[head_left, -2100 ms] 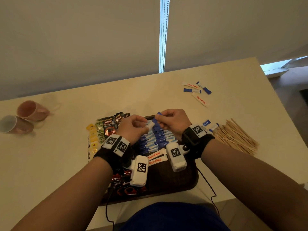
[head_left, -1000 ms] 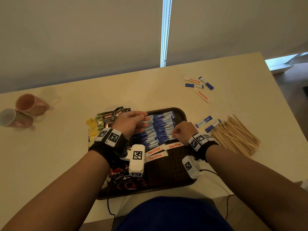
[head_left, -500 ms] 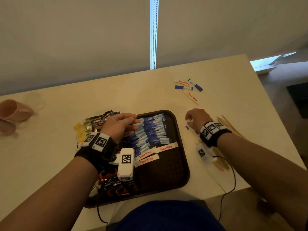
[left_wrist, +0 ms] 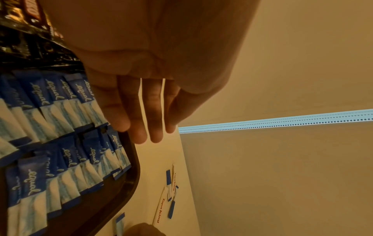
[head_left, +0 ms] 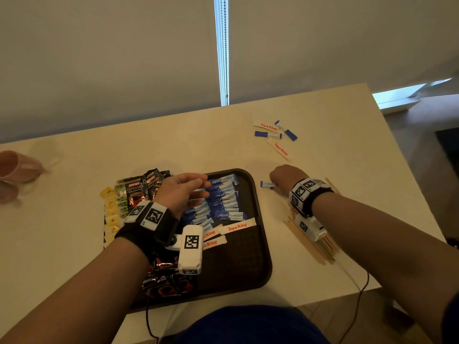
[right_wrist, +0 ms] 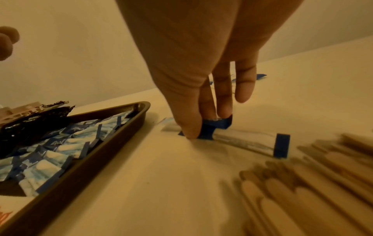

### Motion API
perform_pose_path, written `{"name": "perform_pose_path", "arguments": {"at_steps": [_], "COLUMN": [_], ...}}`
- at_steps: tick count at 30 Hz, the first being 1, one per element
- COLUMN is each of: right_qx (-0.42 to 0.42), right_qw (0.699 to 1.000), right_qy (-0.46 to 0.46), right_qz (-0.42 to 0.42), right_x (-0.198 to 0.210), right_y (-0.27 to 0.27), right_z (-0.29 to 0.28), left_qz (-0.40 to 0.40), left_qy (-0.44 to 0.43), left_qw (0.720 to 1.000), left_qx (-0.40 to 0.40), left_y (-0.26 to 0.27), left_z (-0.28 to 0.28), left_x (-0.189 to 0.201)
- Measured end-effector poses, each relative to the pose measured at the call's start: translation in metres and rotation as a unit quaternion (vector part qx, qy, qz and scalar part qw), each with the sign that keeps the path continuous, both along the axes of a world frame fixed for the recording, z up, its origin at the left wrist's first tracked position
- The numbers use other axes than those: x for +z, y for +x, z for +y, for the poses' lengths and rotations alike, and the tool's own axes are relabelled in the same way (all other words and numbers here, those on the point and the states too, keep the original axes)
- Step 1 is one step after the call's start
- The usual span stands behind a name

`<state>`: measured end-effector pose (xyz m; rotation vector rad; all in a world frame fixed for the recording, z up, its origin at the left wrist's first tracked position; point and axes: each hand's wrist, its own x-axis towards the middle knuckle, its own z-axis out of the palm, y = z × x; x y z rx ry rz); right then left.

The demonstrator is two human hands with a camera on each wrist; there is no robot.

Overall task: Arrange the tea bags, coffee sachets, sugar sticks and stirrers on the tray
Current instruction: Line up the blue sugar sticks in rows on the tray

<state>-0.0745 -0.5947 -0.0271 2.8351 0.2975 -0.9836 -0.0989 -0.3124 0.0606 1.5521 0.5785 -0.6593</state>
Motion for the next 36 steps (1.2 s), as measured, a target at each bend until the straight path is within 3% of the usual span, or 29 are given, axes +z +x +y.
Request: {"name": "perform_pose_path", "arguments": {"at_steps": [11,15,17,20,22,27,30,32,34,36], "right_qx": [-0.055,-0.110,-0.154,-0.232,-0.252,-0.184,-0.225,-0.239,-0.256,-0.277], "right_qw": [0.997,0.989,0.970,0.889,0.850,0.846,0.877,0.934,0.958,0.957], "right_qy": [0.042,0.101,0.188,0.386,0.457,0.501,0.417,0.228,0.093,0.066], "right_qz": [0.019,0.000,-0.022,-0.077,-0.071,0.005,-0.082,-0.133,-0.090,-0.058], "right_x": [-0.004,0.004,0.011,0.033,0.045,0.047,0.027,0.010,-0.002,-0.011], "right_y": [0.003,0.010,0.013,0.014,0.016,0.029,0.060,0.083,0.097,0.106], "right_z": [0.006,0.007,0.007,0.015,0.025,0.018,-0.008,-0.026,-0.038,-0.044], "left_qz": [0.017,0.037,0.048,0.066,0.083,0.082,0.068,0.060,0.060,0.062], "left_qy": [0.008,-0.007,-0.008,-0.017,-0.045,-0.120,-0.073,-0.042,-0.033,-0.035], "left_qw": [1.000,0.999,0.999,0.997,0.995,0.987,0.993,0.996,0.996,0.996], "left_qx": [-0.001,0.001,-0.008,-0.037,-0.041,0.062,0.058,0.050,0.049,0.057], "left_y": [0.005,0.008,0.012,0.017,0.021,0.034,0.041,0.043,0.044,0.046], "left_z": [-0.030,-0.048,-0.058,-0.079,-0.095,-0.112,-0.105,-0.097,-0.089,-0.082], "left_x": [-0.006,-0.008,-0.010,-0.013,-0.015,-0.025,-0.032,-0.036,-0.041,-0.044]}}
